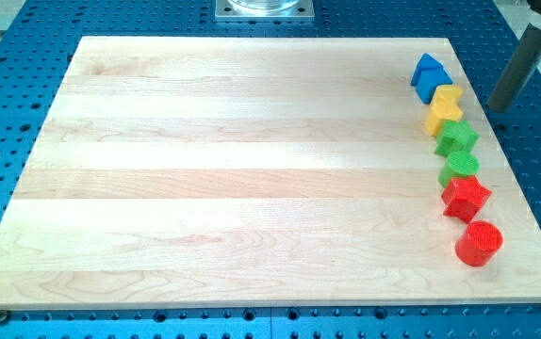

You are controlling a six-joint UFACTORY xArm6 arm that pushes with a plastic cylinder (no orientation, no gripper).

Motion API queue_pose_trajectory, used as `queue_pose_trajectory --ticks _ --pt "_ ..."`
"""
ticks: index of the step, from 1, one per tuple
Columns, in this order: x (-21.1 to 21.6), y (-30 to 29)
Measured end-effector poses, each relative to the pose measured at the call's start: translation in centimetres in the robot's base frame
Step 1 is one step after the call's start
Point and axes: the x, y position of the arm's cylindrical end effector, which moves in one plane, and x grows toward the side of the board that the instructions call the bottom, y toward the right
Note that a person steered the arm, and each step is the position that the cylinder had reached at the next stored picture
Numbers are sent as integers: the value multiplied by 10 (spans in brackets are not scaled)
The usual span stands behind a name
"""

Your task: Adjust yellow hexagon green star blue cube in a vertical line

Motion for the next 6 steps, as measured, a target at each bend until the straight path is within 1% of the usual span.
queue_pose_trajectory --ticks 2,4,6 --pt "0 -15" --pt "0 -47" --pt "0 -63"
